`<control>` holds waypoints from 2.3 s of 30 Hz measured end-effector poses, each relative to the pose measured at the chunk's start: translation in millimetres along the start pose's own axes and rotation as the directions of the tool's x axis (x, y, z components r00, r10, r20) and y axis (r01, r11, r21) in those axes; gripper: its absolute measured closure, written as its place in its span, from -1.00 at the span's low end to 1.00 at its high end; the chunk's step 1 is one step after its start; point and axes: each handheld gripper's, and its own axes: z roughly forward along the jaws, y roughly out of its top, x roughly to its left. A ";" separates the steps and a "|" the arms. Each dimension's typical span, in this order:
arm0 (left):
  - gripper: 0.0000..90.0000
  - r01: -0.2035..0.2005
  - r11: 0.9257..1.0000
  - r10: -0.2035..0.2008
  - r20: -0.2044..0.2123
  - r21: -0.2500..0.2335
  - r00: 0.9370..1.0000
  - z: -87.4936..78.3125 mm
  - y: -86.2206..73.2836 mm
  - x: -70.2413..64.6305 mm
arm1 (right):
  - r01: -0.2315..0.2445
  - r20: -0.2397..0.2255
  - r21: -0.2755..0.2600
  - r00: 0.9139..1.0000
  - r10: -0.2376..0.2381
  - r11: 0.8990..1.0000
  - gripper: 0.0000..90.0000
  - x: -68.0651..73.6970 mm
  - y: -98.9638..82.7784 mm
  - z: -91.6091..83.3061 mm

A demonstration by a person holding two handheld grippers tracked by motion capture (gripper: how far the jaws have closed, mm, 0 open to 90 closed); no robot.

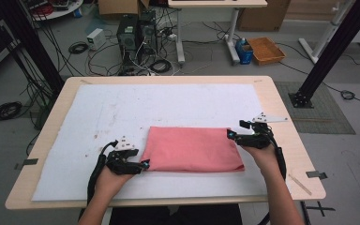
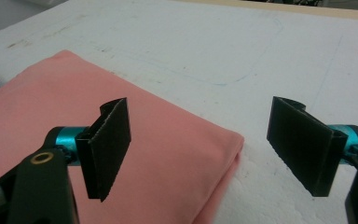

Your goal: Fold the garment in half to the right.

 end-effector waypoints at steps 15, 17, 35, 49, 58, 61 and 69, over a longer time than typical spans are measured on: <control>0.33 0.005 1.000 -0.006 0.044 0.028 0.999 -9.5 -5.1 -4.5 | 0.053 -0.047 -0.005 0.997 -0.053 0.999 -0.52 19.1 16.6 10.8; 0.44 0.011 0.999 -0.013 0.057 0.031 0.998 -9.4 -4.6 -2.5 | 0.065 -0.060 0.007 0.996 -0.064 0.998 -0.52 24.3 21.2 14.4; 0.78 0.061 0.998 -0.057 0.240 -0.010 0.969 -7.9 -5.1 12.7 | 0.196 -0.154 0.132 0.972 -0.175 0.972 -0.52 80.7 65.3 88.3; 0.79 0.041 0.999 -0.037 0.232 -0.015 0.972 -8.6 -4.2 10.5 | 0.266 -0.258 0.272 0.946 -0.196 0.925 -0.46 134.8 85.6 180.7; 0.80 0.034 0.999 -0.025 0.256 -0.028 0.966 -10.3 -4.1 11.6 | 0.305 -0.298 0.356 0.933 -0.202 0.883 -0.12 158.5 80.0 224.4; 0.80 0.032 0.999 -0.023 0.259 -0.030 0.966 -10.3 -4.3 11.6 | 0.320 -0.310 0.369 0.927 -0.209 0.873 0.14 163.2 76.9 231.3; 0.80 0.028 0.999 -0.021 0.260 -0.023 0.965 -9.9 -7.0 14.4 | 0.393 -0.329 0.379 0.903 -0.275 0.838 0.85 174.6 74.8 234.9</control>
